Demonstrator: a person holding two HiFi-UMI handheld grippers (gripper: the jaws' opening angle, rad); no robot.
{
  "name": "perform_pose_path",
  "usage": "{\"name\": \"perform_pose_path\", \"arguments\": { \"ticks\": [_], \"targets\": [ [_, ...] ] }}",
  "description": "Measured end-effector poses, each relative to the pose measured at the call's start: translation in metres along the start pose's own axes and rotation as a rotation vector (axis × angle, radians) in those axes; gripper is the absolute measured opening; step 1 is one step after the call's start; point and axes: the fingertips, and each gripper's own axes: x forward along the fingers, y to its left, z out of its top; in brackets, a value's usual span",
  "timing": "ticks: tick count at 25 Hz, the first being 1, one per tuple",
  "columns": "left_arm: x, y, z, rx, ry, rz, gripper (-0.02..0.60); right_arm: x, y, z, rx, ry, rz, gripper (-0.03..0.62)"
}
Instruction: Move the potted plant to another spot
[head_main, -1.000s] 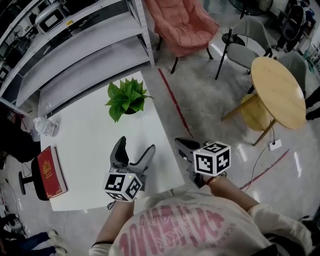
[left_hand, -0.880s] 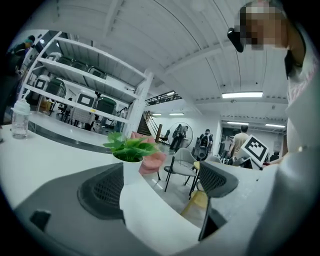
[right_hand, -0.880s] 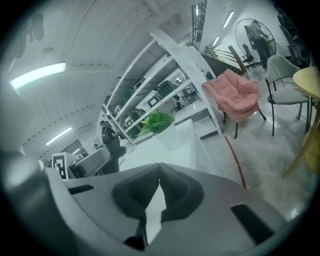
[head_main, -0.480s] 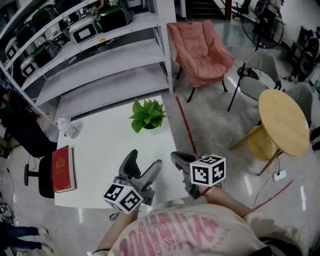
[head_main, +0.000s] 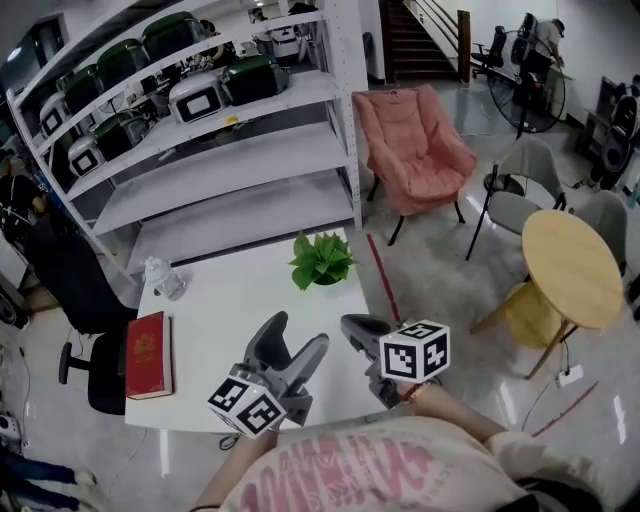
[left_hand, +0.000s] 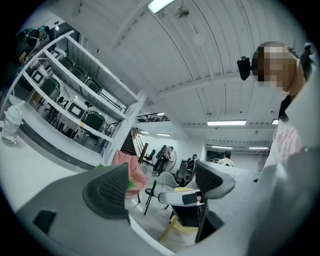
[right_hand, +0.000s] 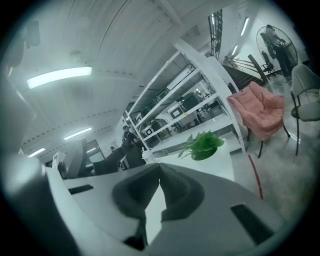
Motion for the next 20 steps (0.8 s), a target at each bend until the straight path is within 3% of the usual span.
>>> {"name": "perform_pose_path", "arguments": {
  "ticks": [3, 16, 20],
  "targets": [
    [-0.014, 0.0, 0.009, 0.013, -0.001, -0.02, 0.39, 0.004, 0.017, -0.004, -0.014, 0.0, -0.002, 0.006],
    [-0.064, 0.014, 0.023, 0.066, 0.049, -0.009, 0.049, 0.015, 0.068, -0.025, -0.02, -0.026, -0.059, 0.006],
    [-0.079, 0.024, 0.028, 0.056, 0.064, -0.002, 0.003, 0.021, 0.083, -0.027, -0.029, -0.047, -0.082, 0.006]
  ]
}}
